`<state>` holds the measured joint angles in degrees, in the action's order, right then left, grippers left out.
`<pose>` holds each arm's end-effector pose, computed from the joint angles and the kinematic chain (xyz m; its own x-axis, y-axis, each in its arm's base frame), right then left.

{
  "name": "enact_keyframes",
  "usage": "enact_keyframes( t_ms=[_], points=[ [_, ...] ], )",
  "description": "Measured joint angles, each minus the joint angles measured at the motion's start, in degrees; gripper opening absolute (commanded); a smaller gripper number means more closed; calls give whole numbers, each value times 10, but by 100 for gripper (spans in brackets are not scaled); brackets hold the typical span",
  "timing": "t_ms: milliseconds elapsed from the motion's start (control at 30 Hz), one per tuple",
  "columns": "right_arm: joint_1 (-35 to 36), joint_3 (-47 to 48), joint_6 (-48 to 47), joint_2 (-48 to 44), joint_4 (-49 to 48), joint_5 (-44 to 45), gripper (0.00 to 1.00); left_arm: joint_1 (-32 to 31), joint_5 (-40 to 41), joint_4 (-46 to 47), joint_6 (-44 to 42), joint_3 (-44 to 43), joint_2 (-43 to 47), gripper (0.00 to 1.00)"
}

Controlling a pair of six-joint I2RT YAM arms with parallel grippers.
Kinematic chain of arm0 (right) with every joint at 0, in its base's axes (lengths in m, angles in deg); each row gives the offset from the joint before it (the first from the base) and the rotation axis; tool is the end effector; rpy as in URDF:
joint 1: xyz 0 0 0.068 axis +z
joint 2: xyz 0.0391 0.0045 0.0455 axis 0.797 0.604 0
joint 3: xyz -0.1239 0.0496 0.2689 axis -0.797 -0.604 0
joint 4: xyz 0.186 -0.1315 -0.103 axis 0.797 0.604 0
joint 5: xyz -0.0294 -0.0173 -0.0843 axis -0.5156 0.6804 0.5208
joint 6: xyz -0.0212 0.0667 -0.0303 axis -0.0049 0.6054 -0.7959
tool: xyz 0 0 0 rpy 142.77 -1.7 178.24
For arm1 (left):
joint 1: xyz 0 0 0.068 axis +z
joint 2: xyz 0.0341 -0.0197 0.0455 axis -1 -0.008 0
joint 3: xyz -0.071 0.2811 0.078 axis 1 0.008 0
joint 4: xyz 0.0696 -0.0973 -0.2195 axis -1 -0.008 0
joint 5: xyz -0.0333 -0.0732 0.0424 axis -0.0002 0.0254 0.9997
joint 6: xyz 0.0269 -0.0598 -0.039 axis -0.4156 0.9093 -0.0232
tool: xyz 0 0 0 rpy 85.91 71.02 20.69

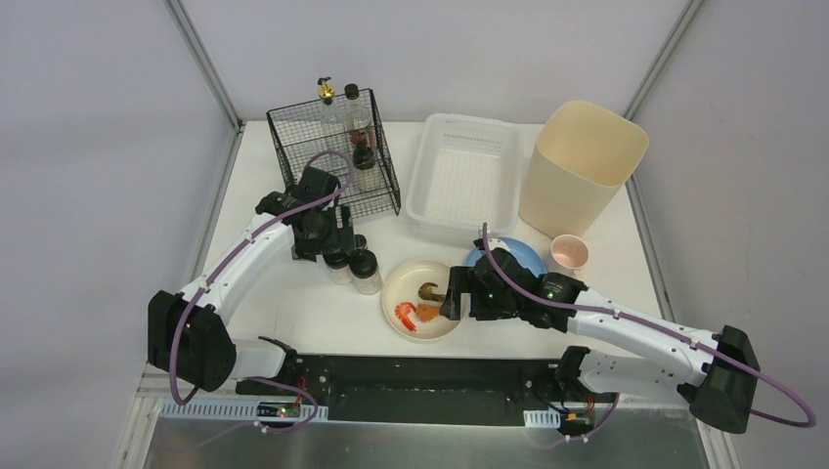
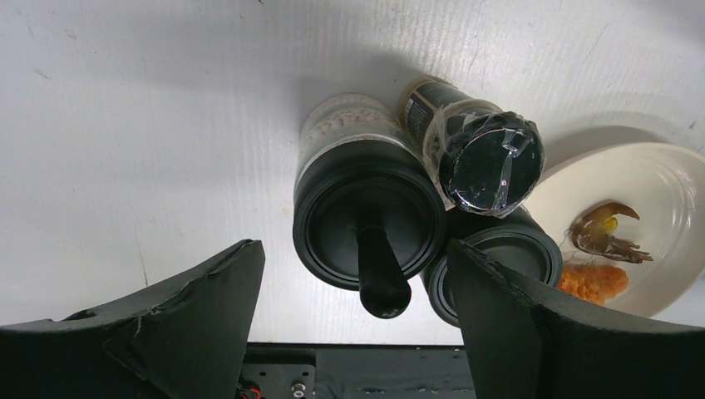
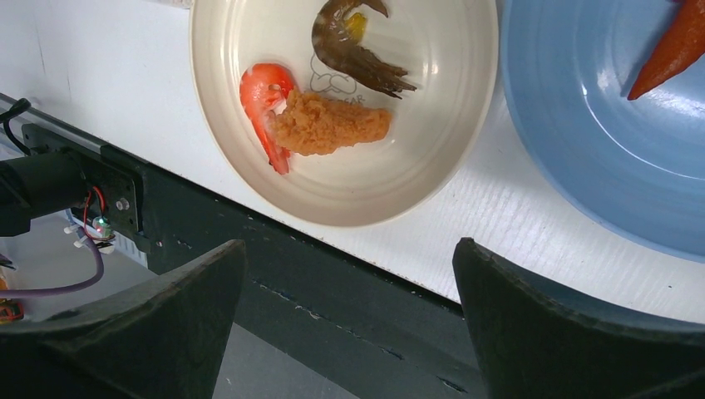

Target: Clear the kitchen counter

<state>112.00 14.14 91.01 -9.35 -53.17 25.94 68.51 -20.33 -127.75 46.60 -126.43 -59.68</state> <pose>0.1081 0.1708 0.2549 -0.7648 -0.1804 -0.6185 -0.4764 0.8047 0.3544 0.2402 -0.0876 0.2799 -0.8653 -0.1538 -0.4771 -0.0749 0.9808 -0.1803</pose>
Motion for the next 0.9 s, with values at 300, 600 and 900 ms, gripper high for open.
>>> enact_keyframes(
  t_ms=[300,600,900],
  points=[
    [0,0,0,2,-3,0,99,0,13,-1,-1,-5,0,83],
    [0,0,0,6,-4,0,99,0,14,-4,-1,-10,0,81],
    [0,0,0,6,-8,0,99,0,7,-4,-1,-10,-8,80]
  ],
)
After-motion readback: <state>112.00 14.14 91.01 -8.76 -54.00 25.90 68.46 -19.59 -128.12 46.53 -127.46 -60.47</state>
